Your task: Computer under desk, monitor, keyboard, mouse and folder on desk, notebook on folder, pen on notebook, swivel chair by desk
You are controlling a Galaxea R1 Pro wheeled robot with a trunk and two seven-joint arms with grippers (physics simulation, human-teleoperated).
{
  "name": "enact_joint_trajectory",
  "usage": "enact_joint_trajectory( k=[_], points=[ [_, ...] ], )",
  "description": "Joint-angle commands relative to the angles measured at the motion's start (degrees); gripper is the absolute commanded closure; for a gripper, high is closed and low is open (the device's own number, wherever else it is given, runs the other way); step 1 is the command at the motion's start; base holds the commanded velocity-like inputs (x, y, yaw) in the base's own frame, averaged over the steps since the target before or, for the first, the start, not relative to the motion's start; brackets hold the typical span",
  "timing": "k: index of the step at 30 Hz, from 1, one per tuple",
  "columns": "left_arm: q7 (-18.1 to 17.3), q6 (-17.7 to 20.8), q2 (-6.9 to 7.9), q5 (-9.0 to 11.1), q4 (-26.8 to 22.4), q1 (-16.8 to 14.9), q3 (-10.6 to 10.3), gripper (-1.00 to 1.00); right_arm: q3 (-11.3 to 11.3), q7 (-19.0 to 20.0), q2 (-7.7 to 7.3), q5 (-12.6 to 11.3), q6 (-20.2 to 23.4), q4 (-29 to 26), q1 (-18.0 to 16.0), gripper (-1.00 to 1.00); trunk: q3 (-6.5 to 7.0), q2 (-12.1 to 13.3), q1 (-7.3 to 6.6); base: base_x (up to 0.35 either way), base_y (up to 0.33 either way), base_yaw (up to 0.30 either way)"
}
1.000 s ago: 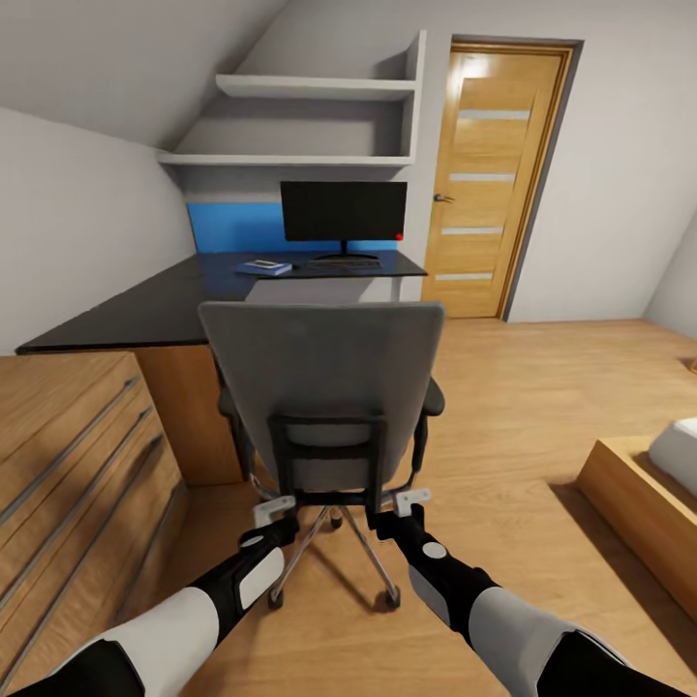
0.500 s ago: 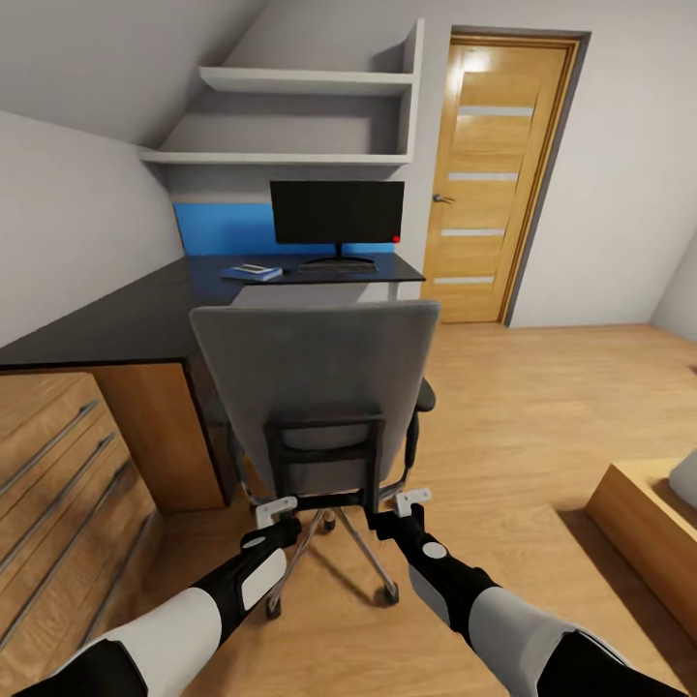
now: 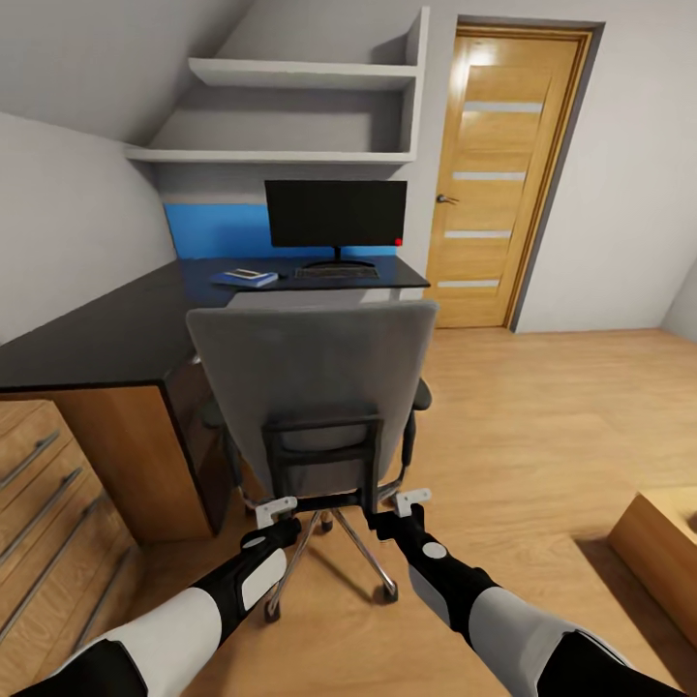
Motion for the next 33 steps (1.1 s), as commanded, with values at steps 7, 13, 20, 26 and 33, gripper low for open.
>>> enact_joint_trajectory(
  k=[7,13,20,26,33],
  points=[
    [0.5,-0.2,0.07,-0.1,0.0,-0.1,-0.2,-1.00,-0.2,-0.5,-0.08,-0.3,-0.3,0.0,-0.1,-1.00,-0.04,0.0,0.02,0.325,0.000,0.000],
    [0.5,-0.2,0.07,-0.1,0.0,-0.1,-0.2,-1.00,-0.2,-0.5,-0.14,-0.3,-0.3,-0.1,-0.1,-1.00,-0.04,0.0,0.02,0.325,0.000,0.000],
    [0.5,-0.2,0.07,-0.1,0.0,-0.1,-0.2,-1.00,-0.2,-0.5,-0.17,-0.3,-0.3,0.0,-0.1,-1.00,-0.04,0.0,0.02,0.325,0.000,0.000],
    [0.5,-0.2,0.07,-0.1,0.0,-0.1,-0.2,-1.00,-0.2,-0.5,-0.17,-0.3,-0.3,0.0,-0.1,-1.00,-0.04,0.0,0.02,0.326,0.000,0.000],
    [0.5,-0.2,0.07,-0.1,0.0,-0.1,-0.2,-1.00,-0.2,-0.5,-0.17,-0.3,-0.3,0.0,-0.1,-1.00,-0.04,0.0,0.02,0.326,0.000,0.000]
  ],
)
